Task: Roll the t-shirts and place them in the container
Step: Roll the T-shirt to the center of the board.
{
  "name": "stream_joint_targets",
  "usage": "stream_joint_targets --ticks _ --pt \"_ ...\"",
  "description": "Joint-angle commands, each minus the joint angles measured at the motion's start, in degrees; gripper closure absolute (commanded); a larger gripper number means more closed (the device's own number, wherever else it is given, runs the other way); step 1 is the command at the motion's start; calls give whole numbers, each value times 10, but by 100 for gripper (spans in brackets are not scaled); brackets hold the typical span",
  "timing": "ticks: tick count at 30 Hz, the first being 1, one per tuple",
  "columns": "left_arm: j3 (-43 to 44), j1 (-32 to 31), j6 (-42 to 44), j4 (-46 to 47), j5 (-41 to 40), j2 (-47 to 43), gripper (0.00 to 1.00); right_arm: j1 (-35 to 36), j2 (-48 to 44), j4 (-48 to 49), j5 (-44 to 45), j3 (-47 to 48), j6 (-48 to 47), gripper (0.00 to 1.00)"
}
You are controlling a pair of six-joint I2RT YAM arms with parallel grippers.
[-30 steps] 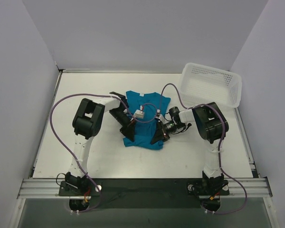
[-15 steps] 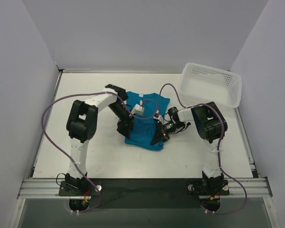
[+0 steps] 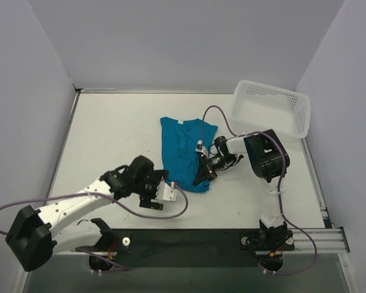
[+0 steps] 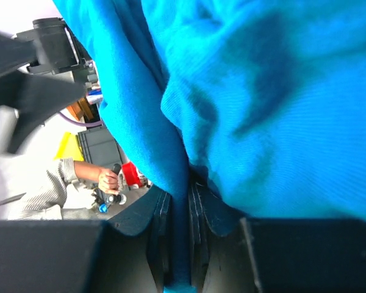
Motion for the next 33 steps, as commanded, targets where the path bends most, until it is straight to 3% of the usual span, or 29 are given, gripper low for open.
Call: stream_joint_targets --ticks 1,6,9,13,16,20,22,27,31,33 --pt "-140 -58 -9 351 -191 -71 3 12 4 -44 -14 6 -17 100" --pt "-229 -122 51 537 -276 -59 3 19 17 -60 -38 -4 -19 100" --pt "-243 -142 81 624 -307 -9 9 20 16 -65 -39 -4 -24 100" --pt "-244 -145 106 657 -306 46 23 16 37 -120 -49 23 -56 100" --pt "-245 -145 116 652 -291 61 32 11 71 -236 -57 71 -155 100" --pt "-247 -145 119 622 -271 45 34 10 112 -369 -72 112 -248 100" --pt "-245 -145 113 595 -266 30 32 9 123 -400 -75 129 -290 100" --pt "-263 -147 80 546 -264 -25 12 -2 126 -427 -69 142 -302 100" --pt "-260 -145 7 490 -245 -115 3 2 128 -419 -47 150 -279 100" --pt "-243 -136 -55 442 -250 -142 3 5 119 -364 -7 140 -198 100"
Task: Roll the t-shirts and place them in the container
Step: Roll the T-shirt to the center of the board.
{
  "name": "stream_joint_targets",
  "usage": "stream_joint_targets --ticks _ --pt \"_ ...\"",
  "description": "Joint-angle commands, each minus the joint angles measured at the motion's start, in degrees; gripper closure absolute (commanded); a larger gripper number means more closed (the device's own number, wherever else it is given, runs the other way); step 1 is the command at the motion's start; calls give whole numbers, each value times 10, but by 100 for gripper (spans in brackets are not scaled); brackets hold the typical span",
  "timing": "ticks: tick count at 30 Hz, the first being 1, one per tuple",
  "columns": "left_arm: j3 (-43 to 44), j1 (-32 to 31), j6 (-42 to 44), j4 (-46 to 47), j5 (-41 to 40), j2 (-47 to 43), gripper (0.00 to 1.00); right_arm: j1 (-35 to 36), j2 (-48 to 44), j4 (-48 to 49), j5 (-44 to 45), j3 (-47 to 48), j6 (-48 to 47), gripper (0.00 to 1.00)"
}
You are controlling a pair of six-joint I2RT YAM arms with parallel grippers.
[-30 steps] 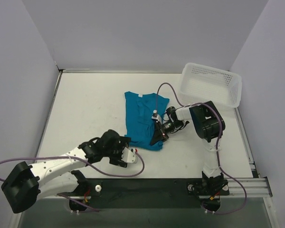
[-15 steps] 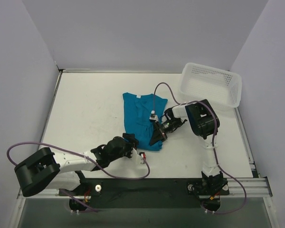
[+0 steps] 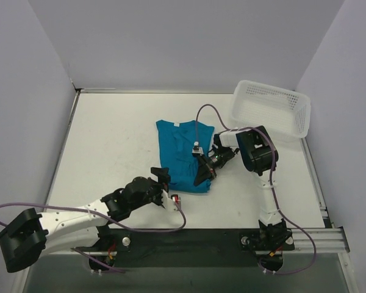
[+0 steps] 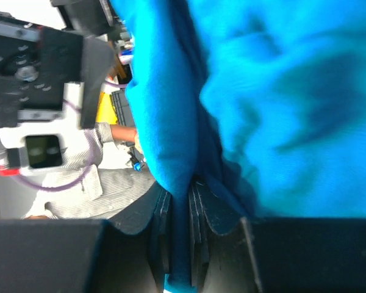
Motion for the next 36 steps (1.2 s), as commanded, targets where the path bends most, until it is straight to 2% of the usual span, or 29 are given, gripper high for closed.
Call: stream_joint_targets --ticks 1,2,3,4,7,11,15,26,36 --pt "34 12 -120 -100 20 -80 3 2 -15 98 68 -24 119 100" --pt "41 17 -126 -149 33 -92 3 -1 -31 155 89 -58 221 100" --pt "45 23 -138 -169 46 -104 3 -1 -44 196 103 -64 240 100" --pt "42 25 -139 -176 53 -126 3 2 -54 226 131 -63 243 100" --pt "18 26 -138 -184 57 -141 3 0 -34 229 161 -36 226 100" --pt "-4 29 -130 -107 68 -105 3 -10 -21 237 174 -20 251 100" --pt "-16 29 -88 -34 68 -21 3 -8 -31 263 173 -39 261 100" --pt "-37 32 2 220 -35 182 4 -4 -24 266 151 -45 262 100" --pt "-33 61 74 184 4 231 18 -4 -14 238 126 -35 243 100"
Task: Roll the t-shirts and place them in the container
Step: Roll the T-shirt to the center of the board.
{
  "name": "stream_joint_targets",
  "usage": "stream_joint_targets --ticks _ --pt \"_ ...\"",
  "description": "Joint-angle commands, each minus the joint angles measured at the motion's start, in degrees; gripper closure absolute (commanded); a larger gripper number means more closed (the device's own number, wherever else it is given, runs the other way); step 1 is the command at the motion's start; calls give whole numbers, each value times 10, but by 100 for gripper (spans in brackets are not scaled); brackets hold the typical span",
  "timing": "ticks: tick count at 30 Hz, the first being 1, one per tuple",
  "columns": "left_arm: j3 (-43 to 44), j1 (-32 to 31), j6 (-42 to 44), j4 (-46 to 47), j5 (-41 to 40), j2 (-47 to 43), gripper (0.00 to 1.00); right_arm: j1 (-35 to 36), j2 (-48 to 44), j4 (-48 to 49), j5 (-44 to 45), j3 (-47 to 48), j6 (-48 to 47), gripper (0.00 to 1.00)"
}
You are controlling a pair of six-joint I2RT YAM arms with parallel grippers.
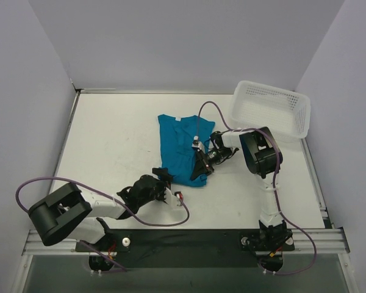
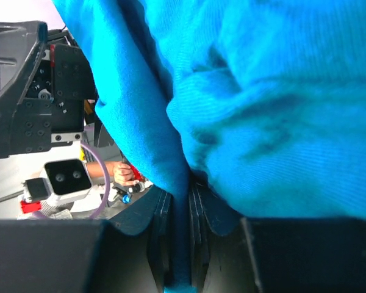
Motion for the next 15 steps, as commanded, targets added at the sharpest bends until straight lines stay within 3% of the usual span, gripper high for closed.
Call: stream_joint_targets --ticks 1,10,15 --pt "-5 7 51 -16 18 28 21 -2 29 -23 53 -3 3 100" --pt "2 7 124 24 31 102 26 -3 41 -40 37 8 -4 100" --pt "27 8 134 -28 39 133 39 -3 46 -51 31 12 -10 100"
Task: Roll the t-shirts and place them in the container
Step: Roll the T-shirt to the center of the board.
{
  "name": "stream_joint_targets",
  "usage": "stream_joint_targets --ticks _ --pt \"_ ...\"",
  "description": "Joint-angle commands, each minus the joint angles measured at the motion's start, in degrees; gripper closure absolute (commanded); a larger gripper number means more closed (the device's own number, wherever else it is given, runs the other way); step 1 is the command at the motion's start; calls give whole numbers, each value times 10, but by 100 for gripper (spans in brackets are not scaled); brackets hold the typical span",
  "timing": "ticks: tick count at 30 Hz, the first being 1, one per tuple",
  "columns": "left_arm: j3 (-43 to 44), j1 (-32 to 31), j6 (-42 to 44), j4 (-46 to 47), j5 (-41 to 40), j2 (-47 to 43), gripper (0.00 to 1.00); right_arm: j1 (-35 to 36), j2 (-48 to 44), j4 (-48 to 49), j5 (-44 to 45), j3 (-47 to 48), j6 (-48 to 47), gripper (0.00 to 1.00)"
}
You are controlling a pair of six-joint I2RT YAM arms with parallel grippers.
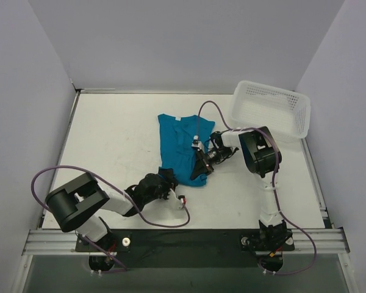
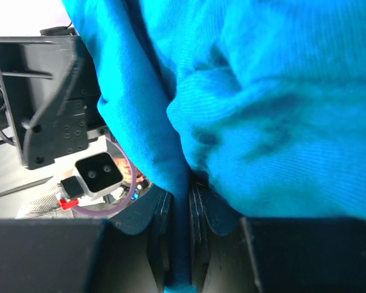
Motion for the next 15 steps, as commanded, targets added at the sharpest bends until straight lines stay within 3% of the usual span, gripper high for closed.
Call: stream_joint_targets --ticks 1,3,5,7,9,11,13,14,15 --pt "19 4 8 -128 28 36 42 -3 34 -36 45 0 7 100" --pt "56 4 -9 -214 30 37 56 -4 32 -37 45 0 5 100" --pt "92 8 -49 -289 30 36 64 -3 33 -36 50 0 6 100" --pt "157 18 -75 -426 79 36 82 -1 31 -35 61 0 8 98" --pt "197 42 -82 -552 119 36 90 0 14 -34 73 -5 -5 81" --pt "224 57 -59 -610 182 16 92 -1 -23 -26 88 -16 -18 65" --pt "235 68 -37 -662 224 -10 96 -8 -52 -15 109 -18 -21 60" --pt "240 72 -26 -687 240 -16 96 -15 -82 -8 114 -19 -24 50" --pt "245 73 -19 -724 250 -21 96 -18 -98 -8 120 -15 -35 48"
